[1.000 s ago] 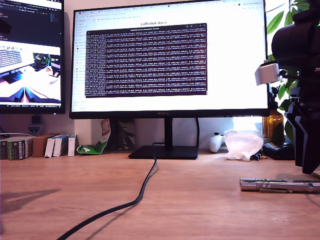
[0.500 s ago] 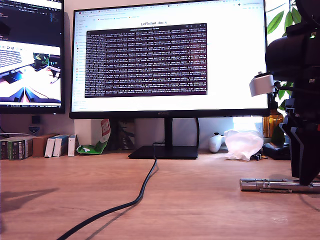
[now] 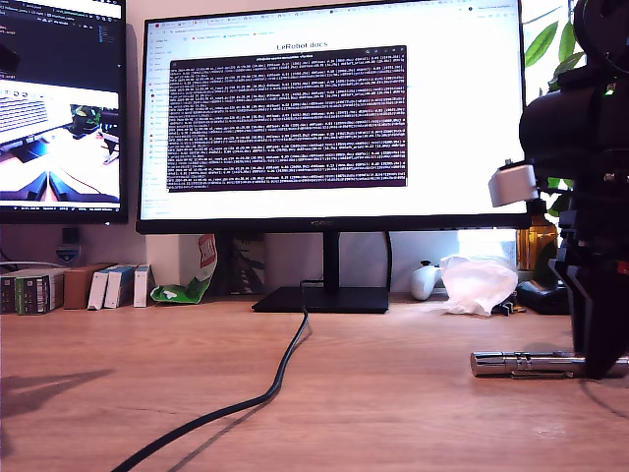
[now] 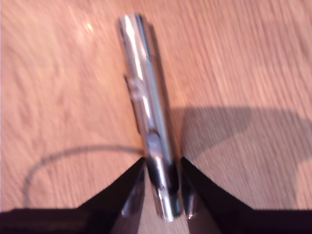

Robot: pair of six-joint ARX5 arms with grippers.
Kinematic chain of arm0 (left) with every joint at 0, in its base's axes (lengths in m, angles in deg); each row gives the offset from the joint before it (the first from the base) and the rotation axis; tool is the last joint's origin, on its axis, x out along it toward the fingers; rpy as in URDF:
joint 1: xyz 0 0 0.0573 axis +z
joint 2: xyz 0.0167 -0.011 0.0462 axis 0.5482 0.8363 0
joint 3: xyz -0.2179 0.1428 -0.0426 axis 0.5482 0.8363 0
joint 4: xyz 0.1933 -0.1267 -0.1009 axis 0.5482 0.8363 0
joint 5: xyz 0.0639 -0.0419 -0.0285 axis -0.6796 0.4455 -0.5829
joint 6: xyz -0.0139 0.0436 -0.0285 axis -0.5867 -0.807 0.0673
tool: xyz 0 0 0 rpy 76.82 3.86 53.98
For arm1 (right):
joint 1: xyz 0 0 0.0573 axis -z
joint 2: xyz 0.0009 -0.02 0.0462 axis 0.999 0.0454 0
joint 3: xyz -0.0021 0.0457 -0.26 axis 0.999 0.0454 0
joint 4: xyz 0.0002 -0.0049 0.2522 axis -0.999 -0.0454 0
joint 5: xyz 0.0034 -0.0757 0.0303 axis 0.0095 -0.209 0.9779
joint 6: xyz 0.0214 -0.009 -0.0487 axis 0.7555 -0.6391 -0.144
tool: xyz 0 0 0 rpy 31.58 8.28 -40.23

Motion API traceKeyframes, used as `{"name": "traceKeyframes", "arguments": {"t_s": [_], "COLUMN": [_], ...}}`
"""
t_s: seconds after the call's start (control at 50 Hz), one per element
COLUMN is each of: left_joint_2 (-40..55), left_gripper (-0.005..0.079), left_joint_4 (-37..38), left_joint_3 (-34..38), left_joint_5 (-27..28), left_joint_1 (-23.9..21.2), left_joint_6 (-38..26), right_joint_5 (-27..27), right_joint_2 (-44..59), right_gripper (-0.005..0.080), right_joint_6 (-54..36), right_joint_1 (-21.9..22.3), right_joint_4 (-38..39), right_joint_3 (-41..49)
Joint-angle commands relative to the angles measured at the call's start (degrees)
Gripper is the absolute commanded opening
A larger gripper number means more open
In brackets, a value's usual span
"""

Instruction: Pick the metallic laser pointer with your right arm, pass it to your left arm, then place it down to the left side of the table

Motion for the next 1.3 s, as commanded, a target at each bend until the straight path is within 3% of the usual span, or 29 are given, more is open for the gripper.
{"name": "traceKeyframes", "arguments": {"t_s": [0.0,0.12,0.46,0.62,0.76,0.88,1.06,1.28], "left_joint_2": [-0.37,-0.37,-0.35,-0.31,0.57,2.27,6.97,12.96], "left_gripper": [-0.0011,-0.0011,-0.0006,0.0167,0.0224,0.0224,0.0262,0.0276], "left_joint_4": [-0.44,-0.44,0.57,0.28,-1.6,-7.17,-19.69,-34.58], "left_joint_3": [-0.2,-0.2,-0.2,-0.2,-0.2,-0.2,-0.2,-0.2], "left_joint_5": [0.04,0.04,0.17,2.91,3.39,5.25,6.4,9.99], "left_joint_1": [-0.22,-0.22,-0.22,-0.22,-0.22,-0.22,-0.22,-2.08], "left_joint_6": [-0.22,-0.22,0.7,3.06,6.58,12.39,28.59,41.16], "right_joint_5": [0.59,2.23,7.04,11.91,16.26,22.08,28.92,31.95], "right_joint_2": [0.46,0.46,0.44,0.2,0.15,-0.09,-0.11,-0.11], "right_gripper": [0.0132,-0.0018,-0.0012,-0.0013,-0.0013,-0.0013,-0.0013,-0.0013], "right_joint_6": [-0.09,-0.09,7.56,14.64,23.32,28.55,31.36,31.93], "right_joint_1": [-0.59,-0.59,-2.86,-6.05,-9.05,-11.87,-17.0,-22.21], "right_joint_4": [0.17,0.72,6.58,8.66,11.89,14.82,17.94,23.02], "right_joint_3": [0.11,0.11,-0.87,-4.5,-9.11,-12.87,-18.6,-23.41]}}
